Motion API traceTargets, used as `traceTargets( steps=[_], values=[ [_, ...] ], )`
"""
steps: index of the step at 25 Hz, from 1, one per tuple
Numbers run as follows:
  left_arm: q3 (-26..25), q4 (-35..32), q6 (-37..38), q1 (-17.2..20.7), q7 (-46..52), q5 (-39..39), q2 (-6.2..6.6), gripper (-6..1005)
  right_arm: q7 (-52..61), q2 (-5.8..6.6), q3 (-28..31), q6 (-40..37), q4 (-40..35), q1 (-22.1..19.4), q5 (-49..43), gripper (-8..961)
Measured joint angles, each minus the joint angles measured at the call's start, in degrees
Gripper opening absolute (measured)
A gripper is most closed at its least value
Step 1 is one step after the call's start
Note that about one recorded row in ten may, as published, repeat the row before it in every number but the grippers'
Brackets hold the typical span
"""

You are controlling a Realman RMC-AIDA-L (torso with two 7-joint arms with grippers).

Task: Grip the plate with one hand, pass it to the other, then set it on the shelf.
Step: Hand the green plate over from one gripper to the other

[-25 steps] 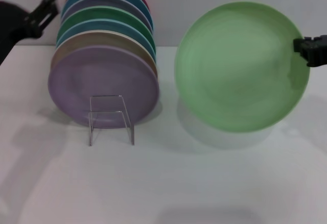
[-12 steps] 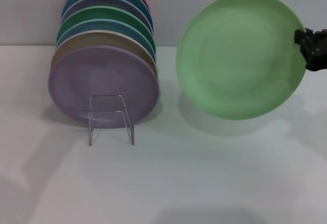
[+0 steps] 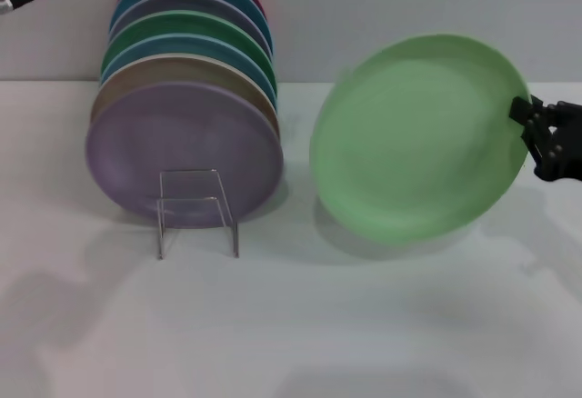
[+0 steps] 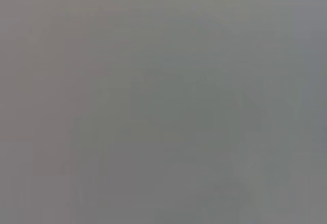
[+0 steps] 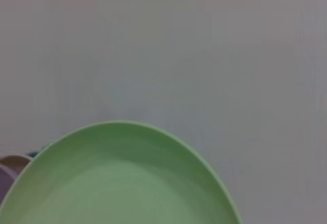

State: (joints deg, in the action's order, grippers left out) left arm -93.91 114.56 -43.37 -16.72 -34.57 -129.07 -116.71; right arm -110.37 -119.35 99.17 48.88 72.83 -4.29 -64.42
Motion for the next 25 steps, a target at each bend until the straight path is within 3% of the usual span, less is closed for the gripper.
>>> traceTargets(
  steps=[1,2,5,11,16,25],
  values=[
    [-1.91,-0.19,-2.33,-0.64,-2.58,1.37,-1.45,811,-3.62,0.02,0.63,2.23,-2.0,0.24,2.45,20],
    [-2.96,-0.65,-3.91,-1.33,-4.17,3.0,-1.9,810,-6.85,0.05,1.43,4.35,-3.87,0.44,4.41,20],
    [-3.47,-2.1,-4.97,-2.81,-5.3,6.27,-1.16,810,-16.32,-0.06,4.51,10.12,-8.89,0.65,7.62,20],
    [-3.35,-2.79,-7.79,-2.94,-7.89,6.14,-1.47,809,-34.69,0.05,8.64,22.07,-23.28,4.93,13.51,21],
    [-1.57,-3.6,-11.37,-2.72,-10.09,6.29,-1.48,807,-38.49,0.07,13.18,29.25,-31.02,8.65,14.16,20],
    [5.87,-4.3,-14.26,-0.78,-12.75,5.6,-1.4,806,-37.25,0.06,16.66,28.97,-32.09,9.64,14.37,23]
  ],
)
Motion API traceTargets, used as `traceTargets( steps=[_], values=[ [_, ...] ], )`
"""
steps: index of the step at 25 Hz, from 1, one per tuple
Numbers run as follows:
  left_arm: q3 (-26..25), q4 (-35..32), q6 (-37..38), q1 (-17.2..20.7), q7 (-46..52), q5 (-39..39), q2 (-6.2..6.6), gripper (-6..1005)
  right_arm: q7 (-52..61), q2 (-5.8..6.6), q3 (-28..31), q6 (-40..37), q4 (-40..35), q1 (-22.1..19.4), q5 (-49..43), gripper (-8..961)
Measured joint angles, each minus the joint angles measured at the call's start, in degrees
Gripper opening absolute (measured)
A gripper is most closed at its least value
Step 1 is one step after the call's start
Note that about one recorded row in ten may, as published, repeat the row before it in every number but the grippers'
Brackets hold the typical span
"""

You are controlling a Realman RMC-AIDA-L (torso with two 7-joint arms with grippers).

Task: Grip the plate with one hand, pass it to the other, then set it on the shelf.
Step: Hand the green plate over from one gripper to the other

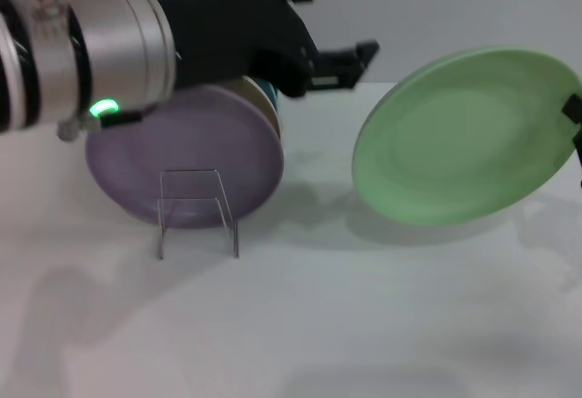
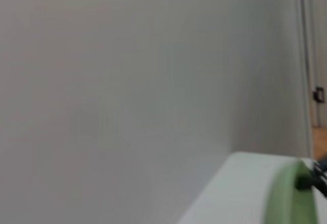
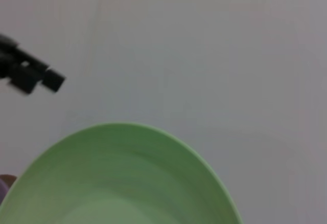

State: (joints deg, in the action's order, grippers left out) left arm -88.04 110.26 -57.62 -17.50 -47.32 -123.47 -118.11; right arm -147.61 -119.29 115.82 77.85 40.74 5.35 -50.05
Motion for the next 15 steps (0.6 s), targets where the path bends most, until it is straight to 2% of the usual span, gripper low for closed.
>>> traceTargets(
  steps=[3,15],
  values=[
    [4.34,-2.52,2.31,0.5,-1.67,-2.78,-0.21,805,0.62,0.03,0.71,0.12,-0.91,0.71,-0.16,27],
    [7.74,-5.25,5.74,0.08,-2.46,-3.39,-0.23,802,0.71,-0.01,-0.37,0.88,-2.53,1.99,-0.36,43]
  ],
)
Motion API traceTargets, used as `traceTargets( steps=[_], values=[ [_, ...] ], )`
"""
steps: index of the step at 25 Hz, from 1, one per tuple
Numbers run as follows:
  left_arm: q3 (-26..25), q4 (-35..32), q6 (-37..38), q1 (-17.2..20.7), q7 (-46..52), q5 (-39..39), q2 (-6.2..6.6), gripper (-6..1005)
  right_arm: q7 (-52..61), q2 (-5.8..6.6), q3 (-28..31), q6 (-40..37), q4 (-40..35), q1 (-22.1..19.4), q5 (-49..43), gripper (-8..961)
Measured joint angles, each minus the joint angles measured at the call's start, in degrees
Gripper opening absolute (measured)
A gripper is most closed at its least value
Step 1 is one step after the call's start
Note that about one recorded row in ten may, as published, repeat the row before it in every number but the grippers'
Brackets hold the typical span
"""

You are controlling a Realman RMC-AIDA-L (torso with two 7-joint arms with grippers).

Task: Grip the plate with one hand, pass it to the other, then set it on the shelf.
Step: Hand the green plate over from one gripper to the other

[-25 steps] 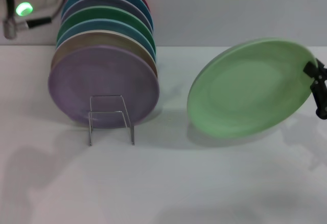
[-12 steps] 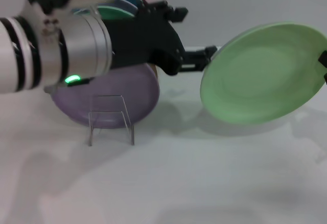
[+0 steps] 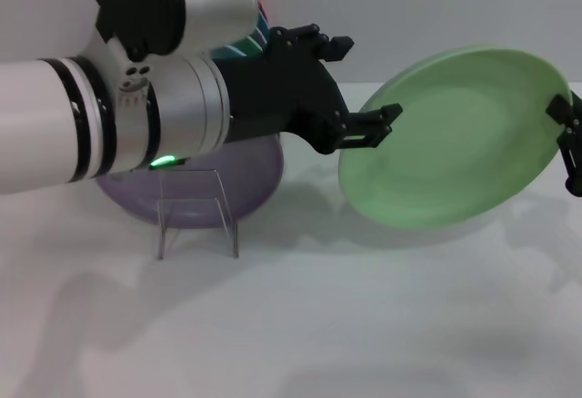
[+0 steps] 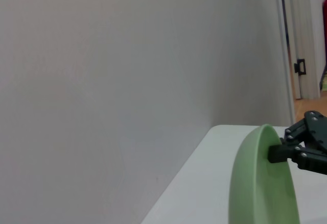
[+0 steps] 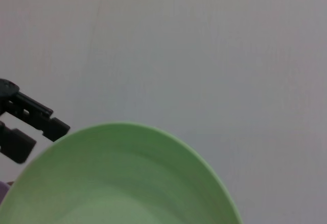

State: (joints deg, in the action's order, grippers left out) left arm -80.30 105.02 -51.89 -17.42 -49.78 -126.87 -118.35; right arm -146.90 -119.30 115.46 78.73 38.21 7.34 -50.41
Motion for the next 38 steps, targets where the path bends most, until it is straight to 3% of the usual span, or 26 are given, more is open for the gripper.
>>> traceTargets(
  steps=[12,38],
  values=[
    [1.46,-3.78,2.49,-0.6,-1.2,0.04,0.02,800,0.13,0.12,-0.51,1.27,-4.14,3.4,-0.13,60],
    [0.92,-5.56,3.83,-0.39,-2.33,0.04,0.0,794,0.13,0.3,-1.47,0.93,-6.44,6.06,-0.22,95]
  ],
)
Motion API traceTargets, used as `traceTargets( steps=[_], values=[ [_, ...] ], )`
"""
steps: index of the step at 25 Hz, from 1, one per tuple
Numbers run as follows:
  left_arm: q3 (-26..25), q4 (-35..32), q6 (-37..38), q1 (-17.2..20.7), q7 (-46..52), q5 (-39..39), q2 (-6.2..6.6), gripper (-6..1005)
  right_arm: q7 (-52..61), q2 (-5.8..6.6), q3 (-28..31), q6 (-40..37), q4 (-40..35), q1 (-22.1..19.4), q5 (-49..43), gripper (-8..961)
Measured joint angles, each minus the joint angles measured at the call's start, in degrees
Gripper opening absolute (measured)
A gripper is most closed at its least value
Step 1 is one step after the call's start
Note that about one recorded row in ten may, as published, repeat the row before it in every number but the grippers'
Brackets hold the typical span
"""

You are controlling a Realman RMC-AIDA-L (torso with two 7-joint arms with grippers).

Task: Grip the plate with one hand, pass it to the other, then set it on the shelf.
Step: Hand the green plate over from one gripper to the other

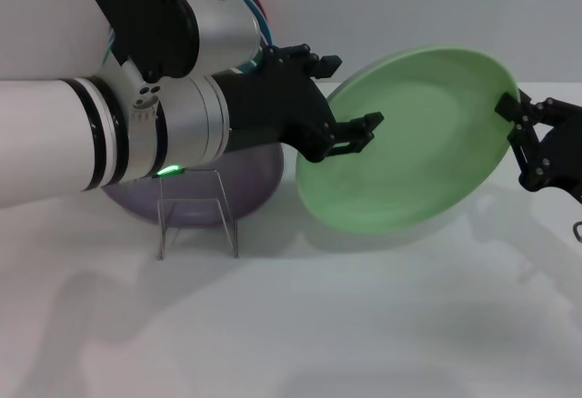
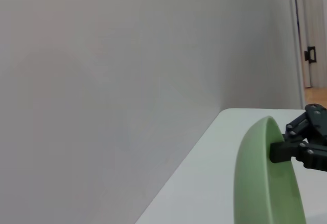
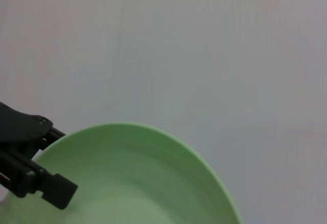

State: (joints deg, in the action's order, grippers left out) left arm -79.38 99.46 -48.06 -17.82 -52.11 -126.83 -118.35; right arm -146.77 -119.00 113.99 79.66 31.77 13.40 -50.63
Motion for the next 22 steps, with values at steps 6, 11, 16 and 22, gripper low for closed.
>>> traceTargets(
  steps=[6,11,16,22],
  values=[
    [-0.38,-0.14,0.23,0.06,-0.43,-0.15,0.0,615,0.0,0.0,0.0,-0.01,-0.13,0.13,0.0,103],
    [-0.37,0.3,0.68,0.27,-0.72,-0.49,0.04,478,0.03,0.0,0.09,-0.37,-0.17,0.13,0.01,110],
    [-0.18,0.6,1.46,0.4,-1.23,-0.6,0.12,330,-0.13,-0.25,0.02,0.23,-0.45,-0.42,0.24,117],
    [-0.38,-0.08,2.12,-0.3,-2.6,-0.38,0.03,133,-0.04,-0.36,0.24,0.59,-1.41,-0.53,0.37,125]
  ],
)
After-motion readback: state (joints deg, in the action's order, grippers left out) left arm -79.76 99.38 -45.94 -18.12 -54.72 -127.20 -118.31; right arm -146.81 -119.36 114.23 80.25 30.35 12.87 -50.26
